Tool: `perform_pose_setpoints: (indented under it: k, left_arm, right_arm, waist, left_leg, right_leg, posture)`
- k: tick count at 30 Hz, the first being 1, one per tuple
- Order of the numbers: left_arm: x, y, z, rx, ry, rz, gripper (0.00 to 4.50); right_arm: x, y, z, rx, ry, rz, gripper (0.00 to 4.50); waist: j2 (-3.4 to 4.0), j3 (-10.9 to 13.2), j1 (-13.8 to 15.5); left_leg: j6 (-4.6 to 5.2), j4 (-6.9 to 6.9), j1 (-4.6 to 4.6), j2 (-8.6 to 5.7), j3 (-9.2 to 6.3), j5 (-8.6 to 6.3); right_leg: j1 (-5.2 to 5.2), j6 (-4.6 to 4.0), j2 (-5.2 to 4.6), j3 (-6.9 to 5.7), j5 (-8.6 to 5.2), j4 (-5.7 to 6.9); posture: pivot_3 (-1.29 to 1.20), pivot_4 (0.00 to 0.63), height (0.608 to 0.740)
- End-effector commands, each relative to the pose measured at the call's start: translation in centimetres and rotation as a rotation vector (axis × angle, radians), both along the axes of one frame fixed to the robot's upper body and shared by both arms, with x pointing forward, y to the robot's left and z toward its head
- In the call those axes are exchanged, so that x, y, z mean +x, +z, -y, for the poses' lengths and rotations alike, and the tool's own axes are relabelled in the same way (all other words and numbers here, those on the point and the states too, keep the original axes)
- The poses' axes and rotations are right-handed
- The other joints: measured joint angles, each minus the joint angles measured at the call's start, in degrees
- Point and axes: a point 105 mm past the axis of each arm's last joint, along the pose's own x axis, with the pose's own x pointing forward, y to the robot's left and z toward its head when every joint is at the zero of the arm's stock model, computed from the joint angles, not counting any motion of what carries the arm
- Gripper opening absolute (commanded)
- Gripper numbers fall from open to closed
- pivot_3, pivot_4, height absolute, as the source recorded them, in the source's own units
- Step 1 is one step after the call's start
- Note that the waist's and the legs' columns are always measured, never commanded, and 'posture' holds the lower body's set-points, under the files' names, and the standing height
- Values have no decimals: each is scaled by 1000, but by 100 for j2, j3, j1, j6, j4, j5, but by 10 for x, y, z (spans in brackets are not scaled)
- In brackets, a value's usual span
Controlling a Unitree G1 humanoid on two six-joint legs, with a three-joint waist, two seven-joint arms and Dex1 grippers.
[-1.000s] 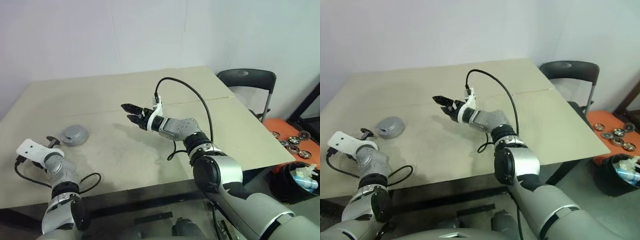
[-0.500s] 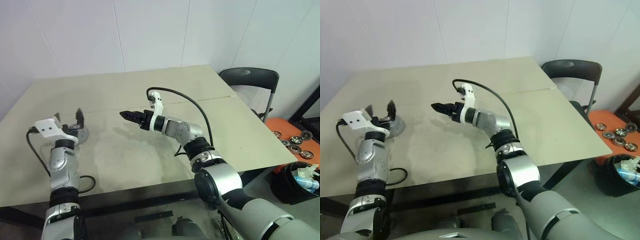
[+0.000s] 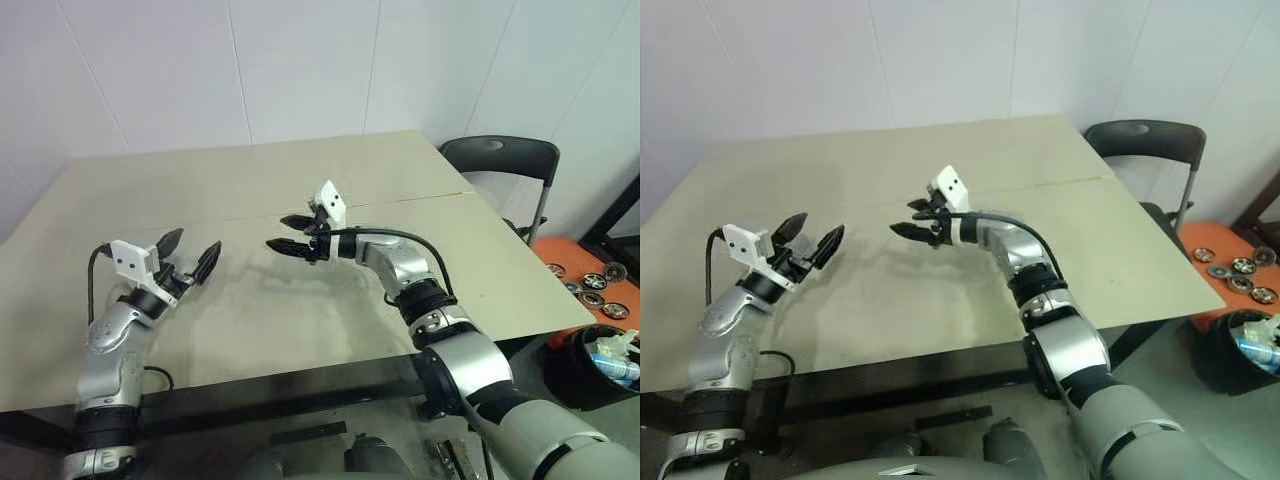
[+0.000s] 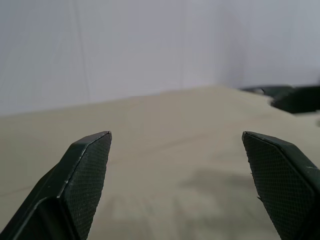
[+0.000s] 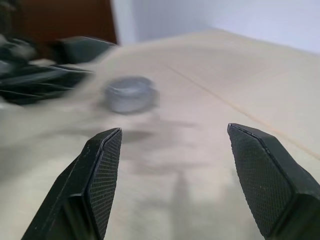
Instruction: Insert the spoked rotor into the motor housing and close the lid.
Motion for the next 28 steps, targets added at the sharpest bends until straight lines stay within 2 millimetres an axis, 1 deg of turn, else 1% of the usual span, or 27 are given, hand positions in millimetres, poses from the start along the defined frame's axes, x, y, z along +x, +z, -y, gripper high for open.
perform_pose_setpoints:
  k: [1, 5, 13, 14, 15, 16, 17, 22, 28]
  left_arm:
    - [-8, 15, 7, 53, -61, 33, 4464]
    - [-12, 15, 11, 88, -80, 17, 4464]
    - [-4, 19, 24, 84, -91, 27, 4464]
    - [-3, 20, 25, 82, -91, 29, 4500]
    - [-2, 20, 26, 83, -91, 30, 4500]
    - [-1, 20, 26, 86, -94, 30, 4500]
    - [-1, 21, 27, 88, -96, 31, 4500]
    - [0, 23, 28, 86, -104, 36, 4500]
    - [1, 22, 33, 90, -117, 33, 4500]
  right_arm:
    - [10, 6, 13, -8, -80, 81, 3546]
    - [17, 4, 25, 22, -155, 54, 3546]
    - [16, 11, 23, 71, -155, 47, 3546]
    - [15, 11, 23, 73, -151, 47, 3897]
    - [15, 12, 23, 71, -150, 52, 4076]
    - [15, 12, 23, 69, -148, 51, 4406]
    - [15, 12, 24, 67, -149, 50, 4460]
    - [16, 14, 26, 74, -158, 44, 4460]
    - [16, 12, 28, 56, -167, 52, 4460]
  waist:
    - [1, 1, 8]
    - [7, 5, 12]
    - [8, 5, 11]
    - [8, 5, 11]
    - [8, 5, 10]
    - [8, 5, 8]
    - [8, 5, 4]
    - [8, 5, 12]
    - [8, 6, 11]
  left_leg:
    - [0, 0, 0, 0, 0, 0]
    - [0, 1, 0, 0, 0, 0]
    - [0, 1, 2, 0, 0, 0]
    - [0, 1, 2, 1, -1, 0]
    - [0, 1, 2, 1, -1, 0]
    - [0, 1, 2, 1, 0, 0]
    - [0, 1, 2, 0, 0, 0]
    - [0, 1, 2, 0, 0, 0]
    - [0, 1, 2, 0, 1, 0]
  right_leg:
    - [1, 0, 0, 0, 0, 0]
    - [2, -1, 0, 0, 0, 0]
    - [4, -2, 0, 1, 0, -1]
    - [4, -2, 0, 1, 0, -1]
    - [4, -2, 0, 1, 0, -1]
    - [4, -2, 0, 1, 0, -1]
    - [5, -2, 0, 1, 0, -1]
    - [4, -2, 0, 1, 0, -1]
    - [5, -2, 0, 1, 0, -2]
  posture:
    - [0, 0, 740]
    - [0, 0, 740]
    - [0, 0, 740]
    - [0, 0, 740]
    - [0, 0, 740]
    - [0, 0, 740]
    - [0, 0, 740]
    - [0, 0, 740]
    - [0, 0, 740]
